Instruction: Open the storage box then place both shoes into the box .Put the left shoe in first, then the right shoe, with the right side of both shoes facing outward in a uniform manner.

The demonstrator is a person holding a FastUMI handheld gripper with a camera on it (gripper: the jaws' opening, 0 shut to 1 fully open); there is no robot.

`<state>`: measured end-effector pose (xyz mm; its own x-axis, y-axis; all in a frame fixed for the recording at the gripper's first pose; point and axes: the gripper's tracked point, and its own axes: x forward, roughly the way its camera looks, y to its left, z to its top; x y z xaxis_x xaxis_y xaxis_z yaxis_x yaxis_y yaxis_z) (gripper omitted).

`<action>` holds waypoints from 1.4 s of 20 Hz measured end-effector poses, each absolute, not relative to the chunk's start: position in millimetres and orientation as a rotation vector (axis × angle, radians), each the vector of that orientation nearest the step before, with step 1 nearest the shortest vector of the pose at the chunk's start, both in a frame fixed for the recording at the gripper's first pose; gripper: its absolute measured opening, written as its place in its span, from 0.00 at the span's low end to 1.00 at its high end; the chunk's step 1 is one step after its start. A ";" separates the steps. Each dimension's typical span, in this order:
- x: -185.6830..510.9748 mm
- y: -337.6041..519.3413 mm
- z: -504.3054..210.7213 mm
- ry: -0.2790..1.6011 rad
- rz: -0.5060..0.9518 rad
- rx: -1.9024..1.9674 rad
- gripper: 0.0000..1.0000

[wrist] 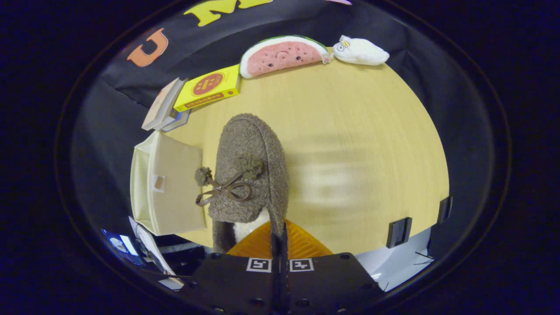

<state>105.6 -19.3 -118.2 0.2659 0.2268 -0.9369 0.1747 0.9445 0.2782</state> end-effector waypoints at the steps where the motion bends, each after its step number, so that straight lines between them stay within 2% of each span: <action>1: 108.8 -1.0 -104.2 1.297 0.051 0.370 0.01; 8: 136.6 116.0 -49.8 1.248 0.150 0.338 0.00; 15: 150.8 224.5 -63.9 1.278 0.223 0.321 0.00; 24: 176.4 247.5 -109.7 1.202 0.041 0.213 0.01; 27: 174.7 252.0 -114.6 1.159 0.032 0.213 0.01; 28: 173.3 250.9 -114.2 1.150 0.026 0.200 0.04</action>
<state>173.3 250.9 -114.2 0.4106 0.1232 -0.9034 0.0818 0.9819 0.1711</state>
